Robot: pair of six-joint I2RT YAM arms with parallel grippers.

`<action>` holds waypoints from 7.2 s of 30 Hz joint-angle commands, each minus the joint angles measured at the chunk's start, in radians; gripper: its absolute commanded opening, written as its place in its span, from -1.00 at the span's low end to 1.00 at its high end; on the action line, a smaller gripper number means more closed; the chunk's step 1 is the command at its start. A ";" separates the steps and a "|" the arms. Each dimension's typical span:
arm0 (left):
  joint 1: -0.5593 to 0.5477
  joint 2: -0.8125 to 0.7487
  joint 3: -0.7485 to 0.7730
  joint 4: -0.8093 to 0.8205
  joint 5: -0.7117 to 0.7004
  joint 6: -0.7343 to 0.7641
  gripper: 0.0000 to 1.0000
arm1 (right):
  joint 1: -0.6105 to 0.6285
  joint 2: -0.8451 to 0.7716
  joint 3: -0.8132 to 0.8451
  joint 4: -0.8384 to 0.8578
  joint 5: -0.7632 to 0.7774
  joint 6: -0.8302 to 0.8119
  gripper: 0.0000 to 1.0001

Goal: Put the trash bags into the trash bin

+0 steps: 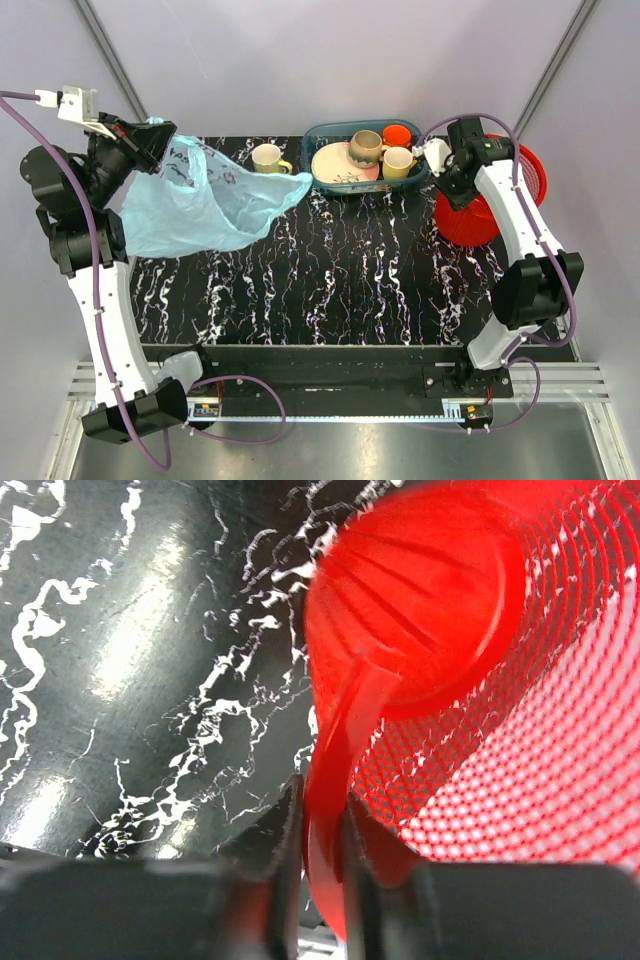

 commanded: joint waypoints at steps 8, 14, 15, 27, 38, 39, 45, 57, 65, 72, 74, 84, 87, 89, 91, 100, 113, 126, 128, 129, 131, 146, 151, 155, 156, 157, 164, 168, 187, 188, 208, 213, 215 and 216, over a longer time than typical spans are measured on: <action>0.006 0.030 0.077 0.005 -0.030 0.003 -1.00 | 0.197 -0.127 0.152 -0.157 -0.343 -0.052 -1.00; 0.006 0.046 0.139 -0.008 -0.074 0.035 -1.00 | 0.502 -0.170 0.063 -0.107 -0.323 0.027 -1.00; 0.006 0.050 0.148 -0.014 -0.093 0.039 -1.00 | 0.526 -0.165 0.050 -0.096 -0.303 0.034 -1.00; 0.029 0.046 0.183 -0.068 -0.166 0.064 -1.00 | 0.836 -0.164 -0.128 0.054 -0.033 0.049 -0.99; 0.029 0.067 0.231 -0.005 -0.054 0.013 -1.00 | 0.852 -0.156 0.133 0.027 -0.108 0.170 0.79; 0.031 0.070 0.237 -0.003 -0.033 0.009 -1.00 | 0.850 -0.165 0.182 0.045 -0.099 0.185 0.83; 0.031 0.044 0.240 0.050 0.085 -0.069 -1.00 | 0.731 -0.176 0.369 0.166 -0.128 0.395 0.89; 0.031 -0.020 0.271 0.222 0.232 -0.270 -1.00 | 0.505 0.000 0.592 0.275 -0.433 0.529 0.99; 0.031 -0.045 0.191 0.532 0.311 -0.563 -1.00 | 0.504 0.036 0.624 0.346 -0.487 0.497 0.81; -0.014 -0.019 0.122 0.789 0.285 -0.770 -1.00 | 0.504 -0.027 0.730 0.325 -0.549 0.584 -1.00; -0.093 0.003 0.125 0.787 0.289 -0.729 -1.00 | 0.505 -0.061 0.734 0.299 -0.526 0.587 -1.00; -0.684 0.212 0.283 0.420 0.162 -0.272 -1.00 | 0.502 -0.303 0.498 0.173 -0.211 0.600 -1.00; -0.773 0.301 0.390 0.381 0.121 -0.237 -1.00 | 0.504 -0.331 0.460 0.110 -0.113 0.592 -1.00; -0.808 0.349 0.459 0.342 0.090 -0.209 -1.00 | 0.504 -0.365 0.368 0.134 -0.027 0.569 -1.00; -0.839 0.406 0.478 0.316 0.087 -0.238 -1.00 | 0.501 -0.385 0.342 0.133 0.031 0.569 -1.00; -0.911 0.469 0.634 0.388 0.030 -0.263 -1.00 | 0.491 -0.423 0.343 0.197 -0.360 0.601 -1.00; -0.952 0.480 0.432 0.417 0.029 -0.313 -1.00 | 0.456 -0.569 0.095 0.140 -0.230 0.715 -1.00; -0.997 0.471 0.288 0.247 -0.067 -0.110 -0.98 | 0.444 -0.543 0.080 0.160 0.053 0.624 -1.00; -0.973 0.423 0.260 0.221 -0.059 -0.086 -0.47 | 0.442 -0.541 0.060 0.162 0.059 0.629 -1.00; -0.953 0.405 0.248 0.218 -0.053 -0.108 -0.22 | 0.442 -0.541 0.056 0.162 0.053 0.632 -1.00; -0.849 0.363 0.202 0.241 -0.007 -0.163 0.24 | 0.444 -0.541 0.053 0.167 0.050 0.632 -1.00; -0.383 0.246 -0.012 -0.225 -0.179 0.067 -0.07 | 0.441 -0.546 0.072 0.197 0.044 0.652 -1.00; -0.483 0.280 -0.055 -0.252 -0.228 0.129 -0.03 | 0.442 -0.541 0.083 0.196 0.034 0.650 -1.00; -0.534 0.331 -0.044 -0.238 -0.208 0.101 -0.25 | 0.442 -0.529 0.090 0.197 0.016 0.655 -1.00; -0.544 0.355 -0.032 -0.244 -0.203 0.107 -0.28 | 0.442 -0.527 0.092 0.196 0.013 0.655 -1.00; -0.563 0.363 -0.021 -0.265 -0.183 0.105 -0.32 | 0.442 -0.524 0.093 0.197 0.010 0.656 -1.00; -0.702 0.348 -0.051 -0.247 -0.097 0.105 -0.88 | 0.442 -0.520 0.112 0.211 -0.008 0.679 -1.00; -0.794 0.355 -0.050 -0.245 -0.119 0.115 -0.95 | 0.441 -0.524 0.106 0.243 -0.022 0.686 -1.00; -0.881 0.534 0.034 -0.368 -0.308 0.135 -0.45 | 0.442 -0.495 0.047 0.289 -0.065 0.724 -1.00; -0.881 0.517 0.036 -0.362 -0.304 0.132 -0.35 | 0.441 -0.494 0.046 0.288 -0.064 0.719 -1.00; -1.050 0.133 0.228 -0.567 -0.055 0.637 0.50 | 0.441 -0.475 -0.026 0.263 -0.056 0.687 -1.00; -1.372 0.148 0.189 -0.637 -0.394 0.835 0.58 | 0.441 -0.457 -0.029 0.263 -0.070 0.702 -1.00; -1.431 0.180 0.195 -0.638 -0.453 0.865 0.63 | 0.442 -0.449 -0.028 0.268 -0.067 0.702 -1.00; -1.474 0.194 0.209 -0.646 -0.497 0.877 0.71 | 0.441 -0.446 -0.028 0.272 -0.070 0.699 -1.00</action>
